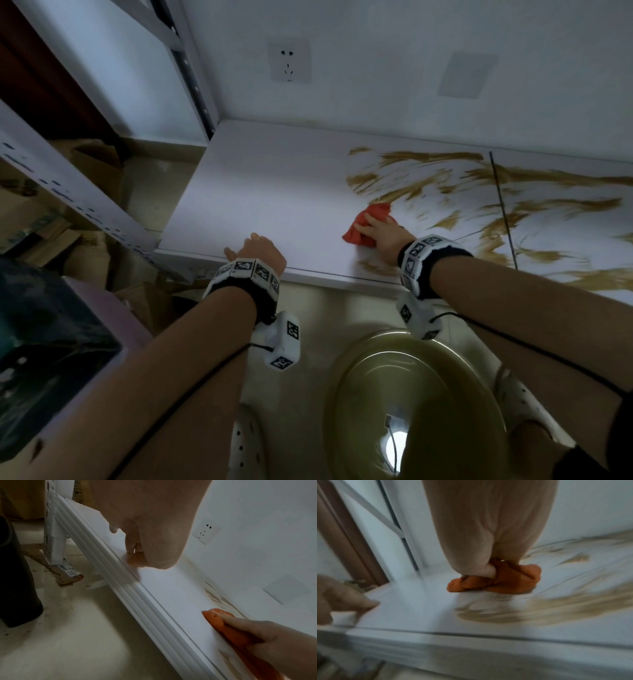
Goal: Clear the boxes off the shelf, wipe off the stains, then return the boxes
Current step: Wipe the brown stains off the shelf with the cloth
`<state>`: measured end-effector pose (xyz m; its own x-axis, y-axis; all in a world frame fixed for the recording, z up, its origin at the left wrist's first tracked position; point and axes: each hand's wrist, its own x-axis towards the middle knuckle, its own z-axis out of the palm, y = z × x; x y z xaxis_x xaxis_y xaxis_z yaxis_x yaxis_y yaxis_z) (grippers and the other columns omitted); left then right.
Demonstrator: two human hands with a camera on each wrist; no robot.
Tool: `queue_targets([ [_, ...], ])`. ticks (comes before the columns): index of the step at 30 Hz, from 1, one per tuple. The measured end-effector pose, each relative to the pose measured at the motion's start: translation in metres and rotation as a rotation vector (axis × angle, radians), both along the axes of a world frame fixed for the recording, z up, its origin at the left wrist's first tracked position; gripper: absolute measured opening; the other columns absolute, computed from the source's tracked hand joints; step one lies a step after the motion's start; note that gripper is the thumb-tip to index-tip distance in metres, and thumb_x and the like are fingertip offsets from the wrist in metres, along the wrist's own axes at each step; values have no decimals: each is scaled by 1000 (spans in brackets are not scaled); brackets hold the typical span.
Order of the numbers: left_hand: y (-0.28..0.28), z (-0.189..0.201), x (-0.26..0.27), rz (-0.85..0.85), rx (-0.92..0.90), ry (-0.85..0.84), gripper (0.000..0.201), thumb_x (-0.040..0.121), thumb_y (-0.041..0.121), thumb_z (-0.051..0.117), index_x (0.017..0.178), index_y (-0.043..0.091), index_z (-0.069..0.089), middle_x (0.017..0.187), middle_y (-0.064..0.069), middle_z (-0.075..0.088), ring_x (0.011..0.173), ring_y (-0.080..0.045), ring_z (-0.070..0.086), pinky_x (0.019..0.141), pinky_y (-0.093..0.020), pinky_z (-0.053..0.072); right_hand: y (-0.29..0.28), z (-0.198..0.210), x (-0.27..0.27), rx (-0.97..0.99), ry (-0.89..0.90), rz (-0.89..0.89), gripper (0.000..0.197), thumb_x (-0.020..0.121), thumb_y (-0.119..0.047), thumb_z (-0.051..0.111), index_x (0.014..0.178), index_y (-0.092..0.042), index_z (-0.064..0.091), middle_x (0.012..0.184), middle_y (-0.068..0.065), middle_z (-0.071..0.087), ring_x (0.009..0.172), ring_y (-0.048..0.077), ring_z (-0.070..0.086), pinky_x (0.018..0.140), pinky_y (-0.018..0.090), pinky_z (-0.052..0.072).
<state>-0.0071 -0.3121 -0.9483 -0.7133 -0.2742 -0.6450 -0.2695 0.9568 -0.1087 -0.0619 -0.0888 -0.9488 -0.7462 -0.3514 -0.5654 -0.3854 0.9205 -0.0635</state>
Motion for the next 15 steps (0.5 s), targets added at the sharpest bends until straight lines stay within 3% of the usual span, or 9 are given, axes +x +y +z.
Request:
queue_targets([
  [2, 2, -1, -2, 27, -1, 1, 57, 101, 20, 29, 151, 3, 6, 159, -10, -1, 147, -24, 6, 117, -53, 3, -13, 1, 3, -20, 9, -15, 79, 90, -23, 58, 151, -30, 9, 159, -2, -4, 146, 32, 3, 114, 54, 21],
  [6, 6, 0, -4, 44, 0, 53, 54, 100, 19, 30, 150, 3, 15, 159, -12, 4, 146, -25, 14, 117, -53, 2, -41, -1, 22, -117, 4, 58, 75, 91, -1, 44, 149, -37, 15, 159, -8, -5, 147, 28, -2, 117, 54, 10],
  [11, 14, 5, -4, 71, -13, 64, 50, 96, 17, 35, 145, 6, 32, 158, -12, 13, 142, -27, 25, 117, -54, 6, -45, -4, 41, -186, -33, 198, 66, 94, -3, 41, 148, -36, 21, 159, -10, 0, 147, 24, -2, 118, 48, 4],
  [15, 15, 5, -3, 97, 32, 96, 47, 97, 18, 39, 141, -1, 36, 150, -19, 30, 139, -33, 29, 115, -53, 19, -17, -10, 33, -242, -19, 129, 59, 96, -7, 41, 146, -36, 28, 159, -10, 6, 148, 20, 2, 119, 47, 9],
])
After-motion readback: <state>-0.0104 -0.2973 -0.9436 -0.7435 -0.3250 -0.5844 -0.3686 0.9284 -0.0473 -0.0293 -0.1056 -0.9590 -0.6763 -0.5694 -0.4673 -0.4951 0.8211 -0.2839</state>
